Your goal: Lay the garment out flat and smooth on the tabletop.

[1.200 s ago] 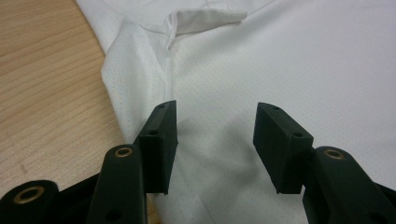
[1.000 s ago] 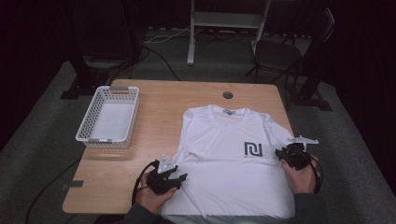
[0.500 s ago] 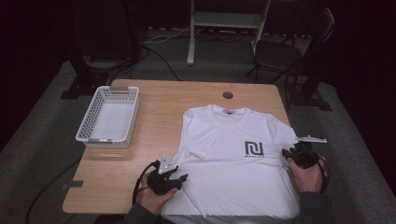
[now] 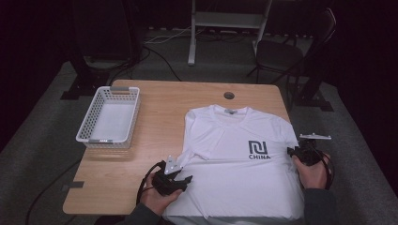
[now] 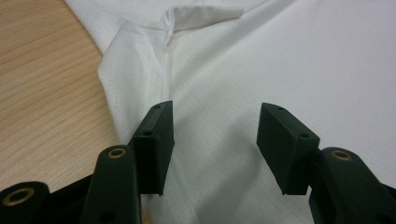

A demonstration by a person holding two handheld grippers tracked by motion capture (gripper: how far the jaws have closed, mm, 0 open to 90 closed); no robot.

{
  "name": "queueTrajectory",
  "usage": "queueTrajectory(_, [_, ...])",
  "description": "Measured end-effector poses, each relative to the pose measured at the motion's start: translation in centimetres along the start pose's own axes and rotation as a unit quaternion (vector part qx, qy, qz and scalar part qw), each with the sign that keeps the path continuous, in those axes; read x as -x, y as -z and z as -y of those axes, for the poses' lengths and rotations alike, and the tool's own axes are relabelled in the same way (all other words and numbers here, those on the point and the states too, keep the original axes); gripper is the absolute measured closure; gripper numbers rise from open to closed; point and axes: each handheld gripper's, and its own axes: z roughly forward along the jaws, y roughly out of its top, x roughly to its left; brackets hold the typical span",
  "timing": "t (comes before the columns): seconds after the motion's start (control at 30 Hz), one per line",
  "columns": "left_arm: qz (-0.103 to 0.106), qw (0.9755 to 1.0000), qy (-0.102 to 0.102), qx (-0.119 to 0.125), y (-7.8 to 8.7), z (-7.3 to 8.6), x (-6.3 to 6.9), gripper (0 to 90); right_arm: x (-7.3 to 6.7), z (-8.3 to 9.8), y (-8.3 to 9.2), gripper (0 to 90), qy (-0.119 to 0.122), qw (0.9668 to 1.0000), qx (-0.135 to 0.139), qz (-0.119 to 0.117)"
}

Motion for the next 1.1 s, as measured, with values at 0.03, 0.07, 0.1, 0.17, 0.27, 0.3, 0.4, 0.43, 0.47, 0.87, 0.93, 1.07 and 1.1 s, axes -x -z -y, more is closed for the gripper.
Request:
queueTrajectory(0.03, [0.0, 1.0, -0.002, 0.0, 0.0, 0.0, 0.1, 47.1, 0.0, -0.1, -0.1, 62.7, 0.002, 1.0, -0.002, 0.002])
queueTrajectory(0.07, [0.0, 1.0, -0.003, -0.002, -0.1, -0.1, 0.1, 47.0, 0.0, -0.2, -0.1, 62.7, 0.003, 1.0, -0.003, 0.004])
queueTrajectory(0.1, [0.0, 1.0, -0.004, -0.002, -0.1, -0.1, 0.2, 46.9, 0.1, -0.3, -0.2, 62.6, 0.005, 1.0, -0.003, 0.006])
queueTrajectory(0.17, [0.001, 1.0, -0.006, -0.002, -0.2, -0.2, 0.3, 46.7, 0.2, -0.5, -0.3, 62.6, 0.001, 1.0, -0.004, 0.007])
queueTrajectory(0.27, [0.003, 1.0, -0.007, -0.003, -0.3, -0.3, 0.6, 46.6, 0.2, -0.7, -0.5, 62.7, 0.0, 0.9999, -0.004, 0.012])
queueTrajectory(0.3, [0.004, 0.9999, -0.008, -0.004, -0.4, -0.3, 0.7, 46.6, 0.2, -0.8, -0.5, 62.7, 0.002, 0.9999, -0.005, 0.015])
queueTrajectory(0.4, [0.005, 0.9999, -0.012, -0.005, -0.5, -0.5, 0.9, 46.5, 0.2, -1.1, -0.7, 63.2, 0.005, 0.9997, -0.006, 0.022])
queueTrajectory(0.43, [0.005, 0.9999, -0.012, -0.006, -0.6, -0.6, 0.9, 46.5, 0.2, -1.2, -0.8, 63.2, 0.007, 0.9997, -0.006, 0.024])
queueTrajectory(0.47, [0.005, 0.9999, -0.013, -0.006, -0.7, -0.6, 1.0, 46.5, 0.2, -1.3, -0.9, 63.2, 0.008, 0.9996, -0.006, 0.026])
queueTrajectory(0.87, [0.005, 0.9997, -0.017, -0.015, -1.3, -1.9, 1.1, 48.5, -0.4, -1.5, -0.9, 62.6, 0.008, 0.9993, 0.015, 0.034])
queueTrajectory(0.93, [0.002, 0.9997, -0.022, -0.014, -1.4, -2.3, 1.1, 49.0, -0.7, -1.5, -0.7, 62.1, 0.009, 0.9994, 0.021, 0.027])
queueTrajectory(1.07, [-0.012, 0.9996, -0.025, -0.009, -1.7, -3.0, 0.8, 49.2, -1.5, -1.5, -0.4, 61.5, 0.015, 0.9994, 0.029, 0.015])
queueTrajectory(1.1, [-0.022, 0.9993, -0.029, -0.009, -2.0, -3.6, 0.4, 49.2, -1.9, -1.5, -0.3, 61.3, 0.018, 0.9994, 0.03, 0.009])
